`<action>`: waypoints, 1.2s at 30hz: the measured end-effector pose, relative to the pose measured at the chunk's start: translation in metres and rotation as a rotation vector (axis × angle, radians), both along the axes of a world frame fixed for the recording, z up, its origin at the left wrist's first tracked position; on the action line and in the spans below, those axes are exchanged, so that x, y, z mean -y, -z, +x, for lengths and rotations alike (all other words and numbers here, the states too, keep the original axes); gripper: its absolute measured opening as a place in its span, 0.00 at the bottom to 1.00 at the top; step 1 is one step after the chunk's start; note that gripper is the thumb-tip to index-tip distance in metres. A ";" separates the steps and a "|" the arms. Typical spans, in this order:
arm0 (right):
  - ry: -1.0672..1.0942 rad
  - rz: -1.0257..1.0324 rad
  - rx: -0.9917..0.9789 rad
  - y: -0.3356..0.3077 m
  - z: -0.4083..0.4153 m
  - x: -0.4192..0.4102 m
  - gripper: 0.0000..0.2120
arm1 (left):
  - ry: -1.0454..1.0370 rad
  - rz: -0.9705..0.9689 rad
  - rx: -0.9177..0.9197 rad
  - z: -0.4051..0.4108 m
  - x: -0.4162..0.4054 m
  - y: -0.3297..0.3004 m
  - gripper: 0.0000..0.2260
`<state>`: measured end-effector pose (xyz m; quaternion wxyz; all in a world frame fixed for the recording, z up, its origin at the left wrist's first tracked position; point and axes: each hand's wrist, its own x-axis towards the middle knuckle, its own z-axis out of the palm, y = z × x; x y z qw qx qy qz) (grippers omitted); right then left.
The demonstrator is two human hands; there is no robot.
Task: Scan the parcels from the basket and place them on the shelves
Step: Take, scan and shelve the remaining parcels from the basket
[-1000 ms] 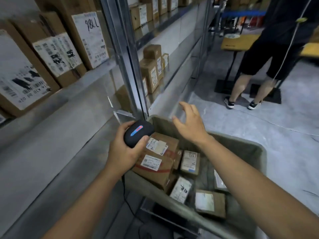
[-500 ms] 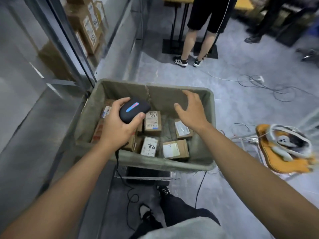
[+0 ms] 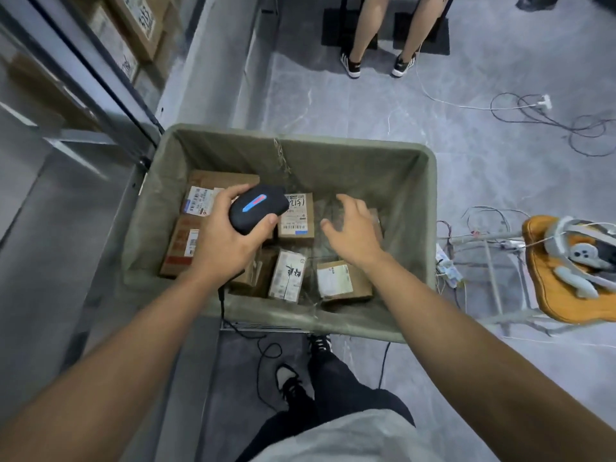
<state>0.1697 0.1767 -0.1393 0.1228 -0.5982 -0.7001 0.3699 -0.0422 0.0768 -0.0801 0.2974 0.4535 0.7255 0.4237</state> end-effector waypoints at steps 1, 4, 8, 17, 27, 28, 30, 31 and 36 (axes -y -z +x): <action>-0.018 -0.018 0.003 0.006 -0.004 -0.003 0.31 | -0.011 -0.015 -0.004 -0.001 -0.003 0.003 0.26; -0.046 -0.067 0.006 0.027 -0.019 -0.013 0.33 | -0.042 -0.054 0.025 -0.003 -0.011 0.012 0.28; -0.072 -0.108 0.041 0.052 -0.039 -0.022 0.32 | -0.078 -0.099 0.058 -0.010 -0.018 0.034 0.29; 0.049 -0.183 0.219 0.128 -0.086 -0.041 0.42 | -0.160 -0.212 0.085 -0.035 -0.048 0.083 0.26; 0.228 -0.270 0.321 0.193 -0.138 -0.043 0.59 | -0.198 -0.285 0.171 -0.055 -0.066 0.114 0.30; 0.255 -0.279 0.326 0.195 -0.143 -0.044 0.60 | -0.199 -0.295 0.183 -0.056 -0.067 0.115 0.28; 0.289 -0.290 0.349 0.197 -0.151 -0.046 0.63 | -0.206 -0.321 0.243 -0.056 -0.068 0.117 0.23; 0.295 -0.297 0.363 0.197 -0.154 -0.047 0.64 | -0.210 -0.332 0.279 -0.057 -0.068 0.118 0.21; 0.323 -0.320 0.380 0.198 -0.158 -0.049 0.64 | -0.178 -0.351 0.335 -0.061 -0.070 0.119 0.22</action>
